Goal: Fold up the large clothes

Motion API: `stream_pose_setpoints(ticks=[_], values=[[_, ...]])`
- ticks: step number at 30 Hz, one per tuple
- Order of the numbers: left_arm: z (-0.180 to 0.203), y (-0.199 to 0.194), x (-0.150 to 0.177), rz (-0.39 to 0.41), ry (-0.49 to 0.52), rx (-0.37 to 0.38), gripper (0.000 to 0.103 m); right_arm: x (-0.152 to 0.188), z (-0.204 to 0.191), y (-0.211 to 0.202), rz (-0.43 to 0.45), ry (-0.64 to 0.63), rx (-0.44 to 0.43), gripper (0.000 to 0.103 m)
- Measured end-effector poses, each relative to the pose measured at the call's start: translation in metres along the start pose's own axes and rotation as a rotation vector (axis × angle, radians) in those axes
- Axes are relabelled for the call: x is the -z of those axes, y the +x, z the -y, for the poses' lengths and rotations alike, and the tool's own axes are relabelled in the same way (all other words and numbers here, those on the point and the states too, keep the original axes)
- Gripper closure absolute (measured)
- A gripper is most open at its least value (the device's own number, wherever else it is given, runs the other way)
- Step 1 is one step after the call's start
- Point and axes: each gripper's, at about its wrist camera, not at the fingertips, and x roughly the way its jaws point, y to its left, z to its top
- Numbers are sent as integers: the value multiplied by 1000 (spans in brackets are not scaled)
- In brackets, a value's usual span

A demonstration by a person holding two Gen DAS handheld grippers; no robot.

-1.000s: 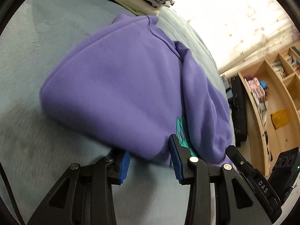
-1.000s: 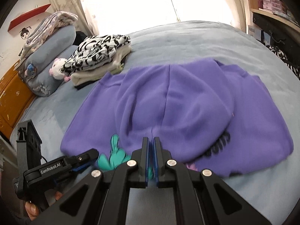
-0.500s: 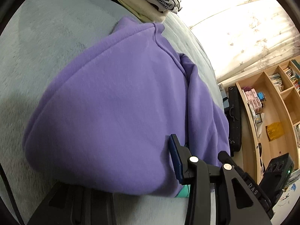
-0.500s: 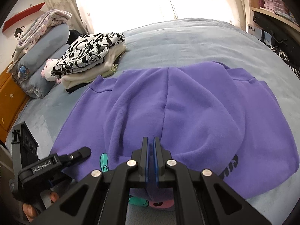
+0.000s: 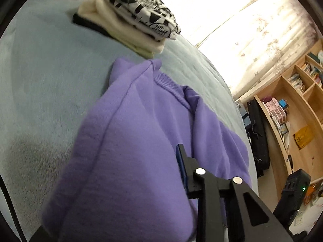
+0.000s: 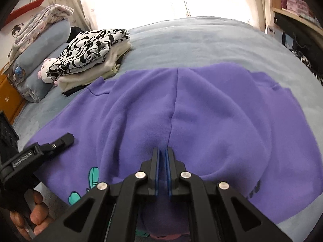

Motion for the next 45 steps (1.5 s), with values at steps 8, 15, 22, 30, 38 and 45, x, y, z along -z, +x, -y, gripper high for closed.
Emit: stream_pose_setpoints(ticks=[8,15,22,30,38,45], values=[[44,-16,4,77,195,-63,85,18,-7,3,36,-37,54,94],[118,-36,11,133,427,-41,85,20,8,1,38,35,2,94],[185,-35,31,150,608,-33,85,25,42,-4,16,182,-138,94],[236,-28,57,153,731,-47,84,30,71,-23,-47,223,-261,94],[275,-14,81,135,788,-91,84,47,131,-79,-20,300,-235,75],[304,3,107,93,860,-104,84,63,186,-113,32,364,-112,75]])
